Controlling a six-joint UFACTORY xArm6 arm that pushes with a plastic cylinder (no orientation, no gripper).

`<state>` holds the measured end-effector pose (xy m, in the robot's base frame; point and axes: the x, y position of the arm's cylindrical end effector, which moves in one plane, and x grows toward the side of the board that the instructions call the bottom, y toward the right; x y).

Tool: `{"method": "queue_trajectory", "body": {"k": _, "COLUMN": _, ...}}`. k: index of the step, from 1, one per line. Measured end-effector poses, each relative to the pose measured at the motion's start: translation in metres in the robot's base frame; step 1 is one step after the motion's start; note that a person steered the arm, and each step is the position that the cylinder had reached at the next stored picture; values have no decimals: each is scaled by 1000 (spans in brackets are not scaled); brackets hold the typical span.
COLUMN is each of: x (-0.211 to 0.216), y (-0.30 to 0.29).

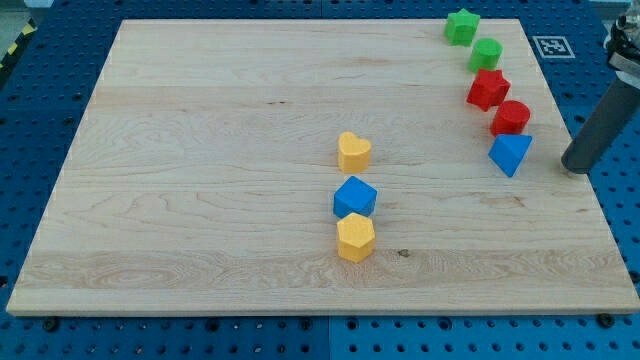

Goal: Move yellow heart closer to the blue triangle

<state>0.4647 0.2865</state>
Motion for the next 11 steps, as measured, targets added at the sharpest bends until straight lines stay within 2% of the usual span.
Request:
{"method": "queue_trajectory", "body": {"k": 3, "x": -4, "y": -69}}
{"method": "queue_trajectory", "body": {"k": 5, "x": -30, "y": -103}}
{"method": "queue_trajectory", "body": {"k": 8, "x": -67, "y": -113}}
{"method": "queue_trajectory", "body": {"k": 11, "x": -68, "y": -158}}
